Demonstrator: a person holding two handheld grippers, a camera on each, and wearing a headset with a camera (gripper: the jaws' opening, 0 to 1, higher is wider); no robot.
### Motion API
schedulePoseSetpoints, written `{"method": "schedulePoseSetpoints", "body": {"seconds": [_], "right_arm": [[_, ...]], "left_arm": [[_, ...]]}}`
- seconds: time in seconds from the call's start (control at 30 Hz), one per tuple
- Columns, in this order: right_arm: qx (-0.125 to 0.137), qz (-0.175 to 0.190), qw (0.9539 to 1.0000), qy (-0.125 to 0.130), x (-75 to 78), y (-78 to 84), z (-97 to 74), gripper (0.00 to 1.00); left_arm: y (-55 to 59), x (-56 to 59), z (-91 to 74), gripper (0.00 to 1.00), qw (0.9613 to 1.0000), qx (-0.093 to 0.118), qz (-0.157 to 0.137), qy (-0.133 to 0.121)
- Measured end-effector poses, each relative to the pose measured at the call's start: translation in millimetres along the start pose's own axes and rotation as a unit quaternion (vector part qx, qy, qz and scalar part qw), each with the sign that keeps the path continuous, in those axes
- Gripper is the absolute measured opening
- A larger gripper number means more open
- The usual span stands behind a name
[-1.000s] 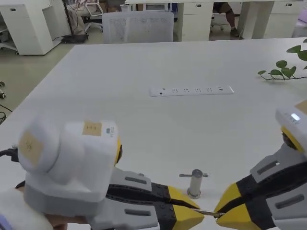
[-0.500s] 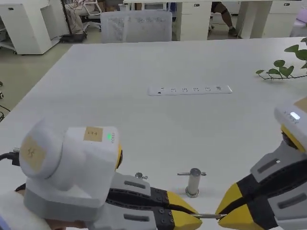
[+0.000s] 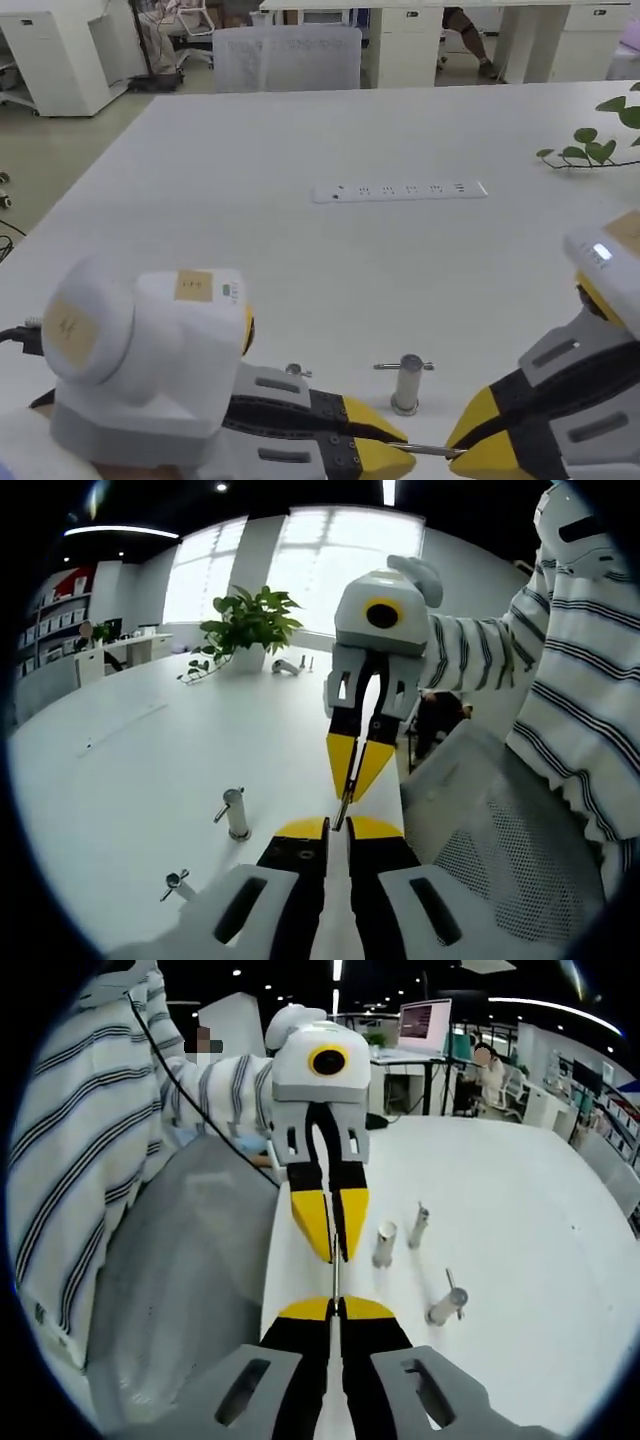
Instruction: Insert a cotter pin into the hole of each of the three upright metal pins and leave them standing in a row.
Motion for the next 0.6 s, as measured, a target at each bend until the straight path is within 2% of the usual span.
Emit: {"method": "schedulePoseSetpoints", "body": {"seconds": [0.1,0.2,0.37,0.53,0.6], "right_arm": [[-0.004,0.008,0.9999,0.006,1.0,1.4,3.2,0.03],[-0.008,0.032,0.9994,0.011,1.4,4.6,9.2,0.03],[-0.02,0.04,0.9988,0.019,-0.2,8.3,18.5,0.03],[-0.03,0.054,0.9975,0.035,-1.2,9.5,26.3,0.03],[-0.043,0.066,0.9958,0.047,-1.0,11.0,30.1,0.03]], "left_arm": [[1.9,-5.7,-4.9,0.13,0.9997,-0.004,-0.003,-0.026],[5.3,-10.5,-11.1,0.18,0.999,-0.006,-0.001,-0.044],[12.5,-16.5,-21.2,0.27,0.9971,-0.017,0.0,-0.074],[21.4,-22.2,-29.9,0.34,0.9949,-0.029,-0.012,-0.096],[25.1,-24.2,-32.3,0.35,0.9942,-0.033,-0.017,-0.101]]}}
Point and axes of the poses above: the centre of the closed fingertips' face, and the gripper's own axes: z roughly forward along the fingers, x roughly to its right, y roughly out of its underside, the point moved 9 cm from there along -z, roughly backward along the fingers, and after that the axes turned 9 degrees about y, right-handed, at the moved point
